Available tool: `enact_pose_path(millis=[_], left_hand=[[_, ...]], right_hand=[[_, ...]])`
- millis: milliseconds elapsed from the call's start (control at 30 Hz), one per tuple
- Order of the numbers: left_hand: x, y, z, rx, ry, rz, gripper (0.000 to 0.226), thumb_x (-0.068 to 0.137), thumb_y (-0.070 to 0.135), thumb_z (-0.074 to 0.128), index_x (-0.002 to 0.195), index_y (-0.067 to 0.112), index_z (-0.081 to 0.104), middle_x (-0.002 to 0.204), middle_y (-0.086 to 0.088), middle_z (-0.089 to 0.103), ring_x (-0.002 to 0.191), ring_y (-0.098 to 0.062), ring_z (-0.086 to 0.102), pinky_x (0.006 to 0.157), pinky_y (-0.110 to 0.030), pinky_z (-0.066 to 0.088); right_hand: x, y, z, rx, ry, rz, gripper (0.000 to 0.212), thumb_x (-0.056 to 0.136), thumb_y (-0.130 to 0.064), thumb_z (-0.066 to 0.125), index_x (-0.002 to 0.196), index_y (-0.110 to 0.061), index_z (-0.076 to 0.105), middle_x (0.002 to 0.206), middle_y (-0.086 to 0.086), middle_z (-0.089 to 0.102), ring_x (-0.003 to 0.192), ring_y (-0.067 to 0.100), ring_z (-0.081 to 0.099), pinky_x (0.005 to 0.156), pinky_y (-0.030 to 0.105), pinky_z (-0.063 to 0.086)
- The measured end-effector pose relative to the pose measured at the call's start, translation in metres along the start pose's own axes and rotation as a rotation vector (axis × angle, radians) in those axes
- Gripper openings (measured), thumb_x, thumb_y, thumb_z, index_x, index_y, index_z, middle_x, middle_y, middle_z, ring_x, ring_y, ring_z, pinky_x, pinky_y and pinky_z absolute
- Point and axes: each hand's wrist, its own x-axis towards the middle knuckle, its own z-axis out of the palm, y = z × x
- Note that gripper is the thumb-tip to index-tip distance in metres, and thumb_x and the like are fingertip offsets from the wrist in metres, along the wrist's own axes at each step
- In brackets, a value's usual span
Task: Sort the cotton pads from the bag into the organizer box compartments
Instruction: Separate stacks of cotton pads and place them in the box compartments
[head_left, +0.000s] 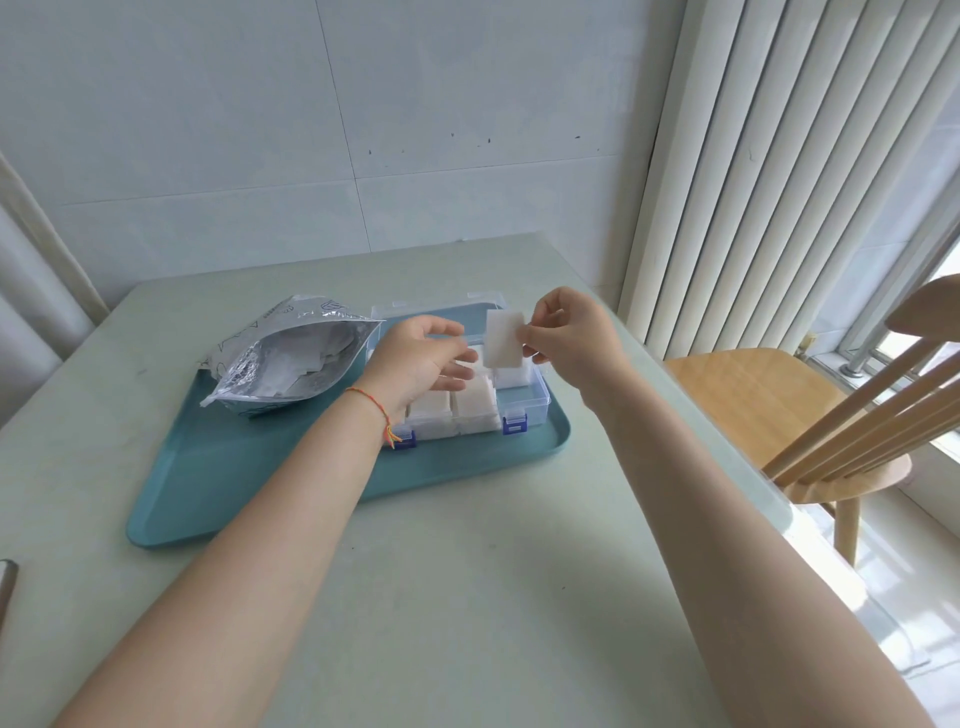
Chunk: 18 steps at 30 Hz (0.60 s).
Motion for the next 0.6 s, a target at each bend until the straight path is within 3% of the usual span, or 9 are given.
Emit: enact_pose_path(millis=[67, 200, 267, 333, 467, 533, 600], left_hand=[[0.003, -0.001, -0.004, 0.171, 0.053, 0.058, 0.019, 0.092, 0.003, 0.052, 0.107, 0.008, 0.063, 0.092, -0.011, 0.073, 0.073, -0.021, 0.068, 0.064, -0.029, 0.06], [0.001, -0.004, 0.003, 0.476, -0.038, 0.124, 0.028, 0.089, 0.004, 0.046, 0.087, 0.022, 0.067, 0.091, 0.0, 0.073, 0.079, -0.015, 0.069, 0.081, -0.032, 0.058], [0.0, -0.005, 0.009, 0.566, -0.069, 0.142, 0.03, 0.088, 0.004, 0.045, 0.086, 0.026, 0.065, 0.094, 0.002, 0.073, 0.088, -0.017, 0.069, 0.087, -0.032, 0.055], [0.001, -0.006, 0.013, 0.66, -0.09, 0.161, 0.029, 0.089, 0.005, 0.045, 0.087, 0.027, 0.064, 0.102, 0.001, 0.071, 0.097, -0.019, 0.065, 0.09, -0.029, 0.051], [0.002, -0.009, 0.017, 0.79, -0.127, 0.185, 0.029, 0.091, 0.006, 0.046, 0.092, 0.026, 0.066, 0.11, 0.002, 0.07, 0.107, -0.017, 0.06, 0.092, -0.026, 0.045], [0.003, -0.01, 0.017, 0.842, -0.143, 0.197, 0.029, 0.092, 0.007, 0.046, 0.094, 0.025, 0.069, 0.113, 0.002, 0.069, 0.109, -0.017, 0.059, 0.089, -0.024, 0.043], [0.003, -0.009, 0.017, 0.892, -0.155, 0.211, 0.031, 0.092, 0.008, 0.045, 0.098, 0.023, 0.071, 0.116, 0.002, 0.069, 0.111, -0.018, 0.058, 0.089, -0.024, 0.042]], right_hand=[[0.002, 0.0, -0.007, -0.05, -0.02, 0.034, 0.023, 0.081, 0.003, 0.063, 0.074, -0.015, 0.052, 0.068, 0.006, 0.062, 0.058, 0.017, 0.058, 0.054, 0.025, 0.046], [-0.002, -0.004, -0.012, -0.318, -0.203, 0.134, 0.015, 0.083, 0.0, 0.067, 0.084, -0.015, 0.066, 0.063, 0.001, 0.05, 0.054, 0.015, 0.039, 0.034, 0.012, 0.025], [-0.001, -0.006, -0.008, -0.424, -0.256, 0.129, 0.018, 0.085, 0.001, 0.064, 0.086, -0.016, 0.071, 0.061, -0.002, 0.049, 0.051, 0.013, 0.038, 0.031, 0.01, 0.024], [0.001, -0.006, -0.001, -0.545, -0.274, 0.088, 0.023, 0.086, -0.001, 0.061, 0.085, -0.019, 0.074, 0.062, -0.004, 0.053, 0.049, 0.012, 0.042, 0.036, 0.011, 0.032], [0.007, 0.002, 0.017, -0.809, -0.222, -0.007, 0.024, 0.086, -0.008, 0.056, 0.093, -0.017, 0.077, 0.09, -0.002, 0.069, 0.08, 0.02, 0.062, 0.073, 0.028, 0.054], [0.006, 0.003, 0.022, -0.926, -0.197, -0.042, 0.024, 0.084, -0.007, 0.052, 0.094, -0.015, 0.073, 0.095, 0.002, 0.069, 0.086, 0.025, 0.062, 0.075, 0.031, 0.053], [0.003, 0.001, 0.025, -1.045, -0.199, -0.09, 0.015, 0.086, -0.005, 0.052, 0.082, -0.014, 0.064, 0.082, 0.001, 0.059, 0.082, 0.027, 0.057, 0.069, 0.03, 0.044]])
